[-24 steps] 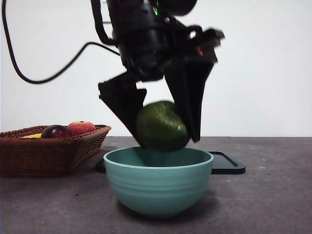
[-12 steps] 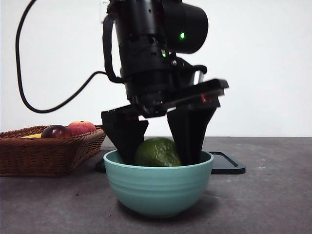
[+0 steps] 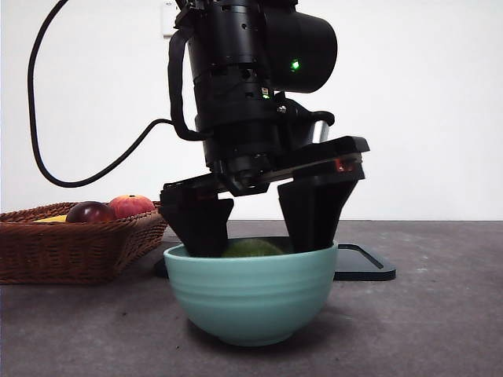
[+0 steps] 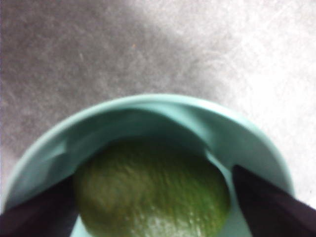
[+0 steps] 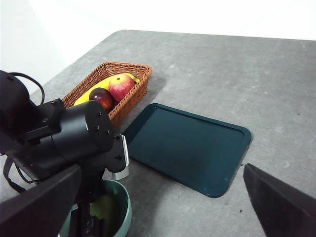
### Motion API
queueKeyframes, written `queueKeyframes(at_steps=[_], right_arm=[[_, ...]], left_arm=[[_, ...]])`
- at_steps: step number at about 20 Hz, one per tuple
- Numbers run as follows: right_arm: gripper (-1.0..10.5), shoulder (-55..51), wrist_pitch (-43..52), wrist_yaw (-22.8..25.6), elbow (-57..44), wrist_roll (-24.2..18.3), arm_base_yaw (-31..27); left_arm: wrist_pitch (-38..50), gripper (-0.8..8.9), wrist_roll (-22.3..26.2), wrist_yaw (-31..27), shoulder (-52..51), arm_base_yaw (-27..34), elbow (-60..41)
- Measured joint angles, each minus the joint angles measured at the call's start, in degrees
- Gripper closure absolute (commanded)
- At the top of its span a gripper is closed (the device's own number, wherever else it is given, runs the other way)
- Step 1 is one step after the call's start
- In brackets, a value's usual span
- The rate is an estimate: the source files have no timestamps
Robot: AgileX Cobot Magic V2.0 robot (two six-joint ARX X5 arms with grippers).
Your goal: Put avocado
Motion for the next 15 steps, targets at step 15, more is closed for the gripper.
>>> queueKeyframes(at_steps=[15], right_arm=[[3.8,0.00,-0.52,0.00,0.00,0.00,0.00]], left_arm=[[-3.74,3.13,1.53,-3.72,-28.24,-0.37,4.04]])
